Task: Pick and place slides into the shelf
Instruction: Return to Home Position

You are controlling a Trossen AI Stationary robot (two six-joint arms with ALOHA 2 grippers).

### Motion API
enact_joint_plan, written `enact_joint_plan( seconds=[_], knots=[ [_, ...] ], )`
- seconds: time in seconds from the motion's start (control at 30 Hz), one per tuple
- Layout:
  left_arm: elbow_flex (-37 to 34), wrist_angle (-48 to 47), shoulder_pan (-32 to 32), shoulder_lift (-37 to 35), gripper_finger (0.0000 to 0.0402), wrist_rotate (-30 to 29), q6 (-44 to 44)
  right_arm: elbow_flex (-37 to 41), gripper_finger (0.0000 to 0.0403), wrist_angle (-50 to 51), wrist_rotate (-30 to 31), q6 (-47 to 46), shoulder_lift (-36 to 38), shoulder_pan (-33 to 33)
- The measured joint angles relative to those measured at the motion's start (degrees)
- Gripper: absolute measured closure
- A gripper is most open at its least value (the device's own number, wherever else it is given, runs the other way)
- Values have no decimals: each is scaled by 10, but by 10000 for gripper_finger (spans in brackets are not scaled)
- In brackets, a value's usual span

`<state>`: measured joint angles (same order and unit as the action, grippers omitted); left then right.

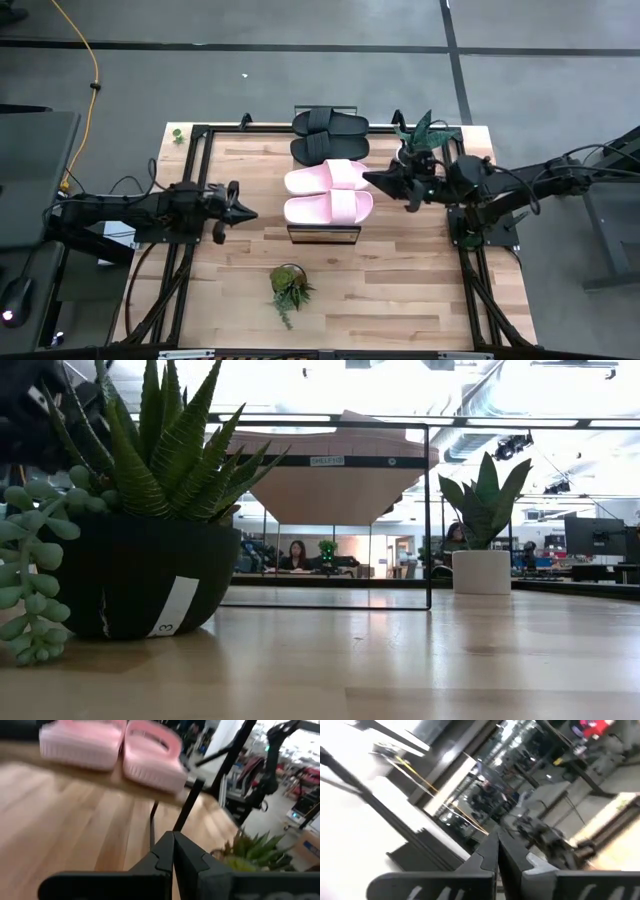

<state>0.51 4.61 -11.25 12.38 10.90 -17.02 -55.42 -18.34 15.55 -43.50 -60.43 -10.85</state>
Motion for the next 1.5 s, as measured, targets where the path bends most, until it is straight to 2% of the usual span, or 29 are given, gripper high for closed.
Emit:
enact_joint_plan(
  seconds=[0.23, 0.43, 0.6, 0.7, 0.77, 0.93, 1.1, 1.4, 1.5],
  knots=[
    [0, -18, 0, 2, 401, 7, -13, 0, 403, -29, -23, 67, 48, -4],
    [0, -20, 0, 2, 400, 6, -14, 0, 403, -12, -19, 175, 89, -43],
    [0, -18, 0, 2, 400, 5, -13, 0, 403, 50, 75, 270, 96, -113],
    [0, -18, 0, 2, 401, 4, -13, 0, 403, 94, 139, 290, 94, -141],
    [0, -18, 0, 2, 401, 4, -13, 0, 403, 109, 159, 300, 92, -150],
    [0, -18, 0, 2, 401, 5, -13, 0, 403, 106, 154, 330, 79, -150],
    [0, -18, 0, 2, 401, 4, -13, 0, 403, 97, 107, 326, 57, -126],
    [0, -18, 0, 2, 401, 4, -13, 5, 403, 84, -90, 290, 9, -26],
    [0, -18, 0, 2, 401, 4, -13, 75, 403, 15, -133, 285, 34, -9]
  ],
)
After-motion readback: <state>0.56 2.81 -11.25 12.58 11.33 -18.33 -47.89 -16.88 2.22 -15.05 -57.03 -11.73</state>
